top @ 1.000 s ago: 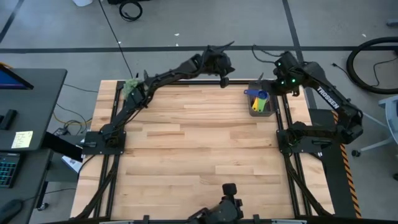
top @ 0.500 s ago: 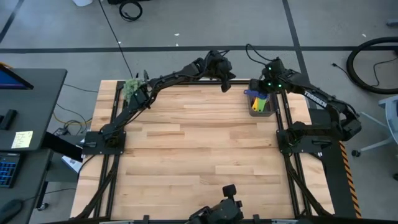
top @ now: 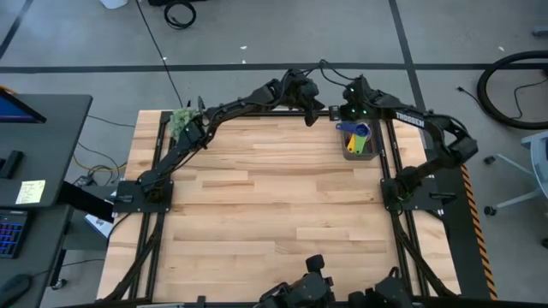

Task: Nest measuring cups in basket
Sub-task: Stack the purple measuring cup on top of the green measuring cup in the black bin

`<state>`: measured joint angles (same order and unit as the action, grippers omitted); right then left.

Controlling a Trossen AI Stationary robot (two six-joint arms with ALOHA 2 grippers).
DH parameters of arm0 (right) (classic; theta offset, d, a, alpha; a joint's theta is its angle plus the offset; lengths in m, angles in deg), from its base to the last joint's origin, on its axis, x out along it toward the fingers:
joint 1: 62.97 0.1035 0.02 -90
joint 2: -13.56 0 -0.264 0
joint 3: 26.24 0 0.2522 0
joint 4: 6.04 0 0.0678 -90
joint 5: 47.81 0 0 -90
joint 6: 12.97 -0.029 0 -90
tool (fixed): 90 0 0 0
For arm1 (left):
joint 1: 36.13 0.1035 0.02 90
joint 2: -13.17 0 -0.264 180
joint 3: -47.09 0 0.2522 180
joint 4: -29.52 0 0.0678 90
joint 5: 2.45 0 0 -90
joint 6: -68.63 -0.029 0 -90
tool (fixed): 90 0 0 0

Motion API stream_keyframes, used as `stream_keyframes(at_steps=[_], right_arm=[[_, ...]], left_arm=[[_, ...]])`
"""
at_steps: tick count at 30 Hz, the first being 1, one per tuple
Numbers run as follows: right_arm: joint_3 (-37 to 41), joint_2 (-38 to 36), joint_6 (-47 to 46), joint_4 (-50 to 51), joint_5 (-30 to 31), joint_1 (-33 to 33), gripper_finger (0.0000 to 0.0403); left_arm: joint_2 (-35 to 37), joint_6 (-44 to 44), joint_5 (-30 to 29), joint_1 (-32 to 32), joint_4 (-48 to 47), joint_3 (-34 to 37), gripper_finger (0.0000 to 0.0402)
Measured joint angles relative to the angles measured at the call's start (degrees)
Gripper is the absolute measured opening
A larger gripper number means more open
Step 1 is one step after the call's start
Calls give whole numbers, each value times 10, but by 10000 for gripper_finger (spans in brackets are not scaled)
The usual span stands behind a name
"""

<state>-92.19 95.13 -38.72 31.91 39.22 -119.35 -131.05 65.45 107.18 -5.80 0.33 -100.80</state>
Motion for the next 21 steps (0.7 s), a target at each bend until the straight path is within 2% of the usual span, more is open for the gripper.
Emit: stream_keyframes(at_steps=[3, 7, 10, 21], right_arm=[[-22, 17, 9, 19, 12, 2, 6], [-43, 36, 9, 94, 23, 0, 6], [-48, 43, 19, 104, 45, 1, 6], [-48, 47, 20, 137, 2, 1, 6]], left_arm=[[0, 0, 6, 0, -5, 0, 6], [0, 0, 14, 1, -8, 0, 7], [0, 0, 16, 1, -9, 0, 7], [0, -4, 17, 10, -8, 0, 7]])
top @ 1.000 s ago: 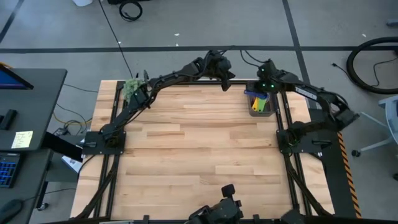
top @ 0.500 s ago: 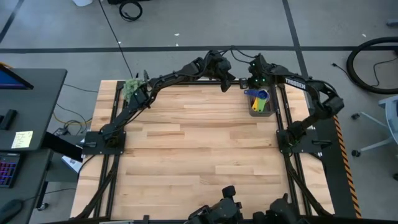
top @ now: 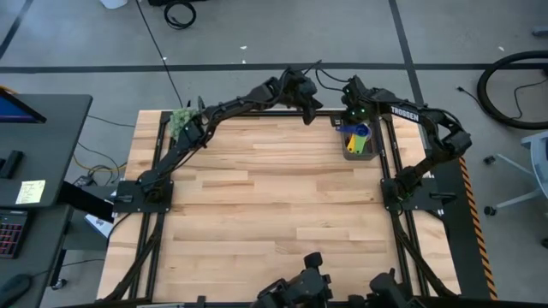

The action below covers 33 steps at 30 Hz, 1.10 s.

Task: Nest measuring cups in basket
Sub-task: Stack the purple measuring cup on top of the green measuring cup in the black bin

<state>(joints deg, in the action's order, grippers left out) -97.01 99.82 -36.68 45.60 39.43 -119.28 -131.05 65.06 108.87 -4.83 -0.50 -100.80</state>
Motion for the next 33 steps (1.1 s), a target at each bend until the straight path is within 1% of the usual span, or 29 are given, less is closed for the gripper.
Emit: stream_keyframes(at_steps=[6, 12, 20, 27, 33], right_arm=[[0, 0, 21, 41, 12, -1, 6], [0, 0, 34, 60, -26, 2, 6], [0, 0, 48, 75, -36, 5, 6], [0, -1, 74, 103, -63, 5, 6], [-5, -1, 92, 113, -60, 4, 6]], left_arm=[[0, 8, 2, 10, 0, 0, 7], [0, 19, 19, 18, 0, 0, 7], [0, 19, 25, 20, 1, 0, 7], [0, 19, 30, 20, 1, 0, 7], [0, 19, 30, 20, 1, 0, 7]])
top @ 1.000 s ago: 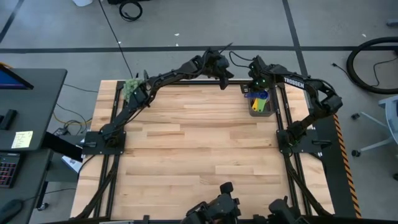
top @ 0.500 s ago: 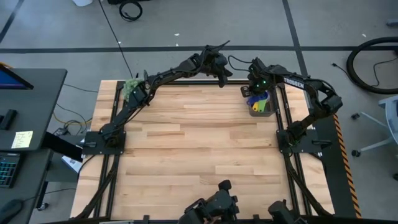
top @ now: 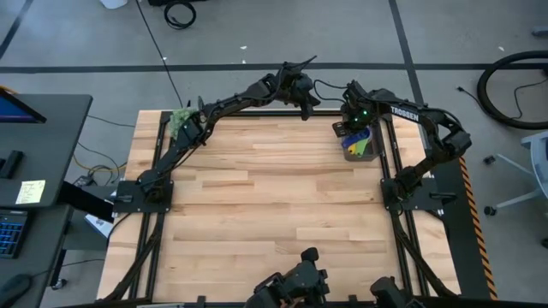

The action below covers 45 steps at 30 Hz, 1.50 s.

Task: Nest measuring cups in basket
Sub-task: Stack the purple measuring cup on top of the green measuring cup in the black bin

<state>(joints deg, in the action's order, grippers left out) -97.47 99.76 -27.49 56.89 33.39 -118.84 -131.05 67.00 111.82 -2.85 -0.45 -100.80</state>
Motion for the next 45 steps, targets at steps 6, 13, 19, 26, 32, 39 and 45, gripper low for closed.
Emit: stream_keyframes(at_steps=[6, 13, 19, 26, 32, 39, 45], right_arm=[[-76, 0, 29, 58, 24, 0, 6], [-177, 0, 83, 228, 73, -6, 7], [-179, 0, 149, 266, 84, -17, 25], [-179, 0, 231, 271, 82, -17, 72], [-172, 0, 241, 266, 73, -25, 92], [-114, 0, 251, 249, 75, -28, 93], [-78, 0, 254, 170, 111, -28, 93]], left_arm=[[0, 0, 0, 0, 0, 0, 7], [0, 0, 0, 0, 0, 0, 7], [0, 0, 3, 0, 0, 0, 7], [1, 1, 20, 0, 1, 0, 7], [1, 1, 20, 0, 0, 0, 7], [1, 0, 20, 0, 0, 0, 7], [1, -1, 20, 0, 1, 0, 7]])
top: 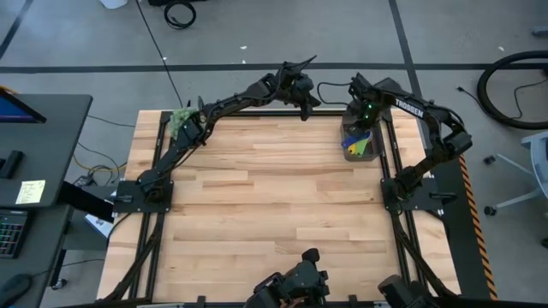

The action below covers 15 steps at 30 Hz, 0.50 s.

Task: Nest measuring cups in basket
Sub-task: Stack the purple measuring cup on top of the green measuring cup in the black bin

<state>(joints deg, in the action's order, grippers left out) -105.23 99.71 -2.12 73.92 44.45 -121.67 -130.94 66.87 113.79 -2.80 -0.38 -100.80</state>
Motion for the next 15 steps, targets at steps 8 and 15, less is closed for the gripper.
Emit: stream_keyframes(at_steps=[8, 15], right_arm=[[35, 0, -2, -64, 72, 0, 91], [66, 0, 29, -123, 84, 1, 91]], left_arm=[[0, 0, 0, 0, 0, 0, 7], [0, -1, 0, 0, 0, 0, 7]])
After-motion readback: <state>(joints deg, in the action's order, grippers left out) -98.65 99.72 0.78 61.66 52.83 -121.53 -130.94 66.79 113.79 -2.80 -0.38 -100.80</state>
